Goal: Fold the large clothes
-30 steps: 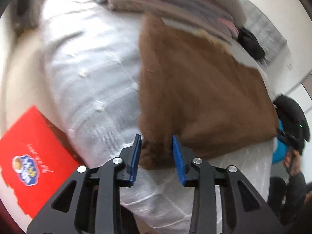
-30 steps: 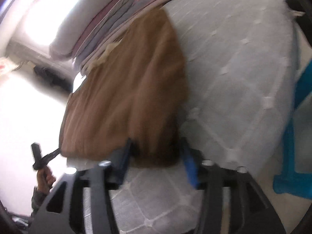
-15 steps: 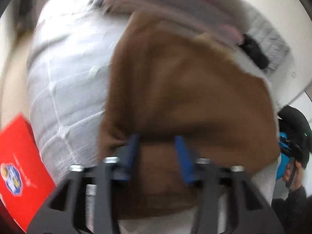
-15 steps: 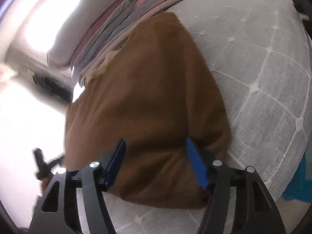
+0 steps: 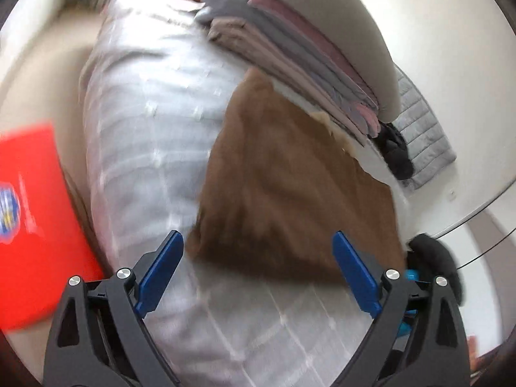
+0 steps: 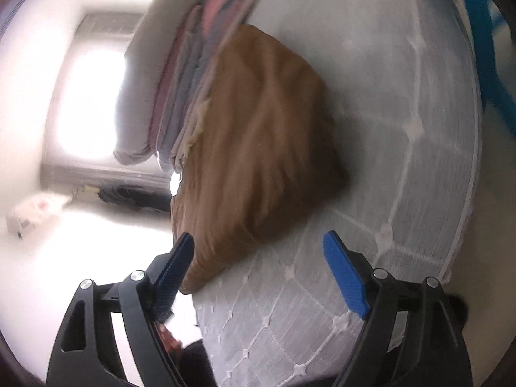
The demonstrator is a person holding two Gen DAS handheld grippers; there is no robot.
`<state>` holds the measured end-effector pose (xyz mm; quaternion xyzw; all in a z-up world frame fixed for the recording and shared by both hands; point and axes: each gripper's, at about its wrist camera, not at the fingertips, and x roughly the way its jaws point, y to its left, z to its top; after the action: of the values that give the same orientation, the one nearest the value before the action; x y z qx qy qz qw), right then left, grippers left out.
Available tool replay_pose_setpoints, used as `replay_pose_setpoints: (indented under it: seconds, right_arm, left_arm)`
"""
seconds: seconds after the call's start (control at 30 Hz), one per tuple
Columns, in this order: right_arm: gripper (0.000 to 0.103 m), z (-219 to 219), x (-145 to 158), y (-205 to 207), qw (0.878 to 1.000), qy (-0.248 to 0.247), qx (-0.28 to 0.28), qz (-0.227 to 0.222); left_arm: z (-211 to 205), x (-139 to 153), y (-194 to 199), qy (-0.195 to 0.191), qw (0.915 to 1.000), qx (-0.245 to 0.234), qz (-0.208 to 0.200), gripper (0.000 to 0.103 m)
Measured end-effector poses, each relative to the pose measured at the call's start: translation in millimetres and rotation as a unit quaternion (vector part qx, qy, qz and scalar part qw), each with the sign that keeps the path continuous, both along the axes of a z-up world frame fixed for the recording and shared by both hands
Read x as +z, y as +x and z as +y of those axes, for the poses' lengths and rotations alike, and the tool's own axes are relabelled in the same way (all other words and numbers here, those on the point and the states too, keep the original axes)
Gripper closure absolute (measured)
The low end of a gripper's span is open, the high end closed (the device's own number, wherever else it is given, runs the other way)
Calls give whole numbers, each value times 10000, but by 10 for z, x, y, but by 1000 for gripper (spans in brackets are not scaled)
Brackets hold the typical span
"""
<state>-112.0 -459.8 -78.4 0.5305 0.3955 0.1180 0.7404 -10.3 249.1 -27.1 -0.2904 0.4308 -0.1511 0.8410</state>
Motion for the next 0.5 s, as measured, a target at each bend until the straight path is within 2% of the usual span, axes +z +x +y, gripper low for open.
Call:
replay_pose_setpoints:
  seconds: [0.13, 0.3, 0.37, 0.5]
  right_arm:
    - [24, 27, -233, 192, 9985, 537, -95, 73]
    - [22, 0, -227, 440, 9962, 690, -528, -19]
    - [22, 1, -170, 478, 9963, 605, -603, 8]
    - [22, 161, -58, 589, 9986, -73, -503, 165]
  left_arm:
    - [53, -232, -258, -573, 9973, 6, 456, 13]
    - [-132, -491, -104, -894, 9930, -6, 772, 13]
    - [-206, -579, 3, -1047, 9905, 33, 893, 13]
    - [-295, -632, 174, -1106, 9898, 190, 875, 12]
